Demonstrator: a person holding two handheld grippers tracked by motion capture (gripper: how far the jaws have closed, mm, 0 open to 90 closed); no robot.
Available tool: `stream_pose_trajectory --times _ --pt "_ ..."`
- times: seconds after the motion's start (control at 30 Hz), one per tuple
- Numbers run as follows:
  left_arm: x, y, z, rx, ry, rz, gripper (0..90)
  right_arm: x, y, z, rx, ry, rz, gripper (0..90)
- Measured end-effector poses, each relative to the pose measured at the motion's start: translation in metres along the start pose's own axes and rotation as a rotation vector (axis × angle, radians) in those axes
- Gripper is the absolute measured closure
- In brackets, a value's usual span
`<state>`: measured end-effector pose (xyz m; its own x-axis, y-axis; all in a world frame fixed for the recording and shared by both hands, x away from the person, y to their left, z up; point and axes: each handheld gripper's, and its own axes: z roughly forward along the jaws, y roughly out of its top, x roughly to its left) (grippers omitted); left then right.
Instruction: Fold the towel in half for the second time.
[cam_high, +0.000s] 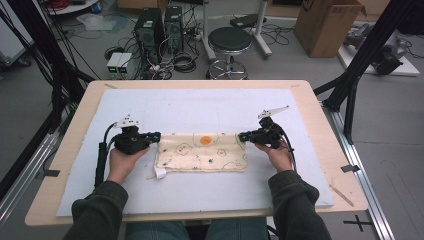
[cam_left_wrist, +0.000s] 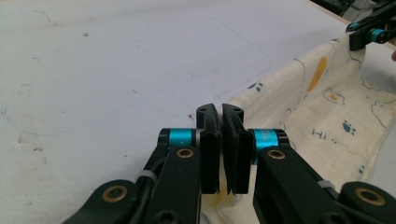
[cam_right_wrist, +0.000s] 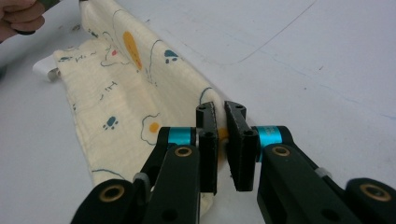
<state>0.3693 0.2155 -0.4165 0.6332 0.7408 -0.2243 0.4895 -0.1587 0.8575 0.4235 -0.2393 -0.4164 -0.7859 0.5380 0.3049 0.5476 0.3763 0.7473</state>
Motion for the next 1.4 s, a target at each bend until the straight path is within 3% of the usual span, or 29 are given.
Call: stream_pose_trajectory --times 0.73,1.23,1.4 --pt "-0.013 -0.016 -0.014 0.007 -0.029 0.063 84.6 0.02 -0.009 -0.008 0.007 0.035 -0.089 83.3" --pt "-0.027 -0.021 -0.023 0.066 -0.044 0.138 84.3 0.03 -0.022 -0.01 0.031 0.051 -0.119 82.1" --pt "-0.029 -0.025 -0.024 0.068 -0.052 0.116 84.1 0.035 -0.028 -0.01 0.043 0.053 -0.122 81.1"
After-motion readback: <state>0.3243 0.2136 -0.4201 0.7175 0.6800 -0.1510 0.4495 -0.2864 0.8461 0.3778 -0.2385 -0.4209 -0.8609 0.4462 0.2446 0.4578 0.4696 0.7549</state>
